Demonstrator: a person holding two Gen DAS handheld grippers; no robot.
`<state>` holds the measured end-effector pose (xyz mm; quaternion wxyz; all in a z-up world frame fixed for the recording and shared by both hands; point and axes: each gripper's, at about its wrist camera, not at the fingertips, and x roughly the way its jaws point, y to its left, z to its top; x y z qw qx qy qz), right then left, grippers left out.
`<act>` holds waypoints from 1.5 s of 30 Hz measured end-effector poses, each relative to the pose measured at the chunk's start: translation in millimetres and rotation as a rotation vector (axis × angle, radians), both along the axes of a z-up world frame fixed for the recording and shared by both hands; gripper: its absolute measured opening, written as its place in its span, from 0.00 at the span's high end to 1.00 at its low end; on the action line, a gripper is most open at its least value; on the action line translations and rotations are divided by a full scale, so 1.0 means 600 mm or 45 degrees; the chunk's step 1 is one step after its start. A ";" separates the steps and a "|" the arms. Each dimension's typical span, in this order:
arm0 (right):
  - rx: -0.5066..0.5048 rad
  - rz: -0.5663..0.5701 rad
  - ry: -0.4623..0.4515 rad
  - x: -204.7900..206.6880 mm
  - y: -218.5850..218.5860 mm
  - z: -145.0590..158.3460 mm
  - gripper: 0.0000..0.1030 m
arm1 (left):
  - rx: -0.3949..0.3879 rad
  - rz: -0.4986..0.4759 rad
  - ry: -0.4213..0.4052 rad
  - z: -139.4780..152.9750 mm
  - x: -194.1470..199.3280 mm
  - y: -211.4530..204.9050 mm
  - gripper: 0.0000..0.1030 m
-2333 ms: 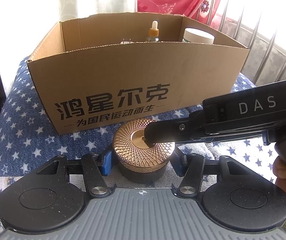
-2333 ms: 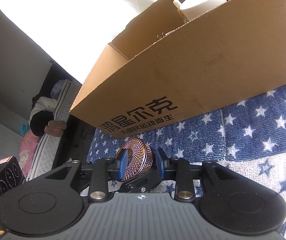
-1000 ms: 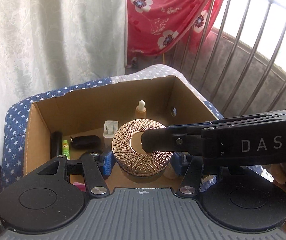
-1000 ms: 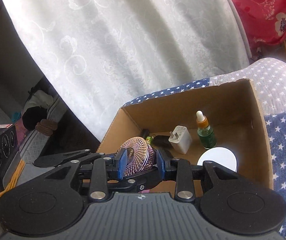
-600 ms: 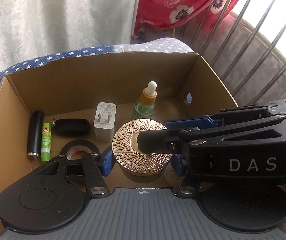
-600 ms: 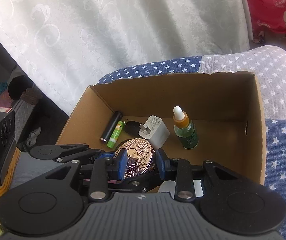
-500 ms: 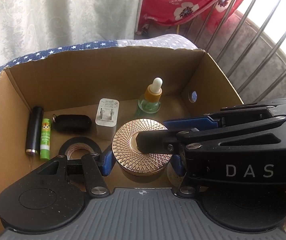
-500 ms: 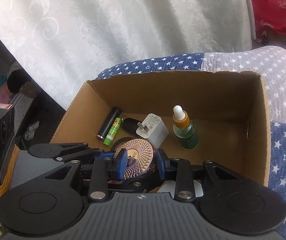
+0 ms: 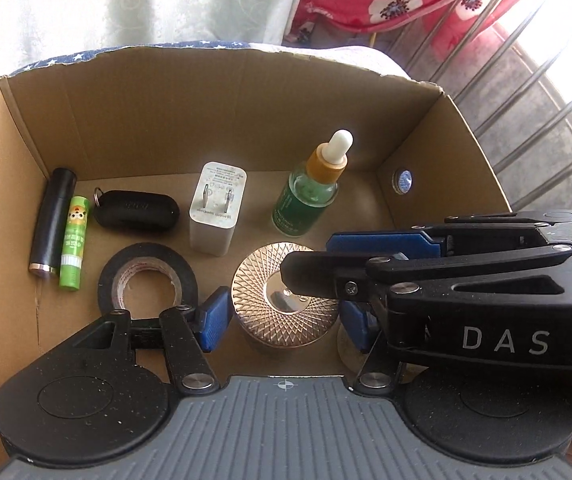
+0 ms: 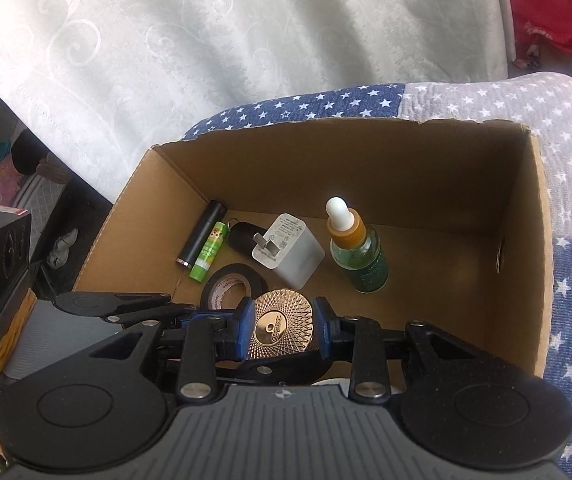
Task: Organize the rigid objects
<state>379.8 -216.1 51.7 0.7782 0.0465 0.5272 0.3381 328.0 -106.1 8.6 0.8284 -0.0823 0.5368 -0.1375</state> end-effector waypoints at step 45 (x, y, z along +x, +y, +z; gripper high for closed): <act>0.289 -0.352 -0.549 -0.374 -0.109 0.134 0.37 | 0.091 0.085 -0.597 0.125 -0.304 0.089 0.04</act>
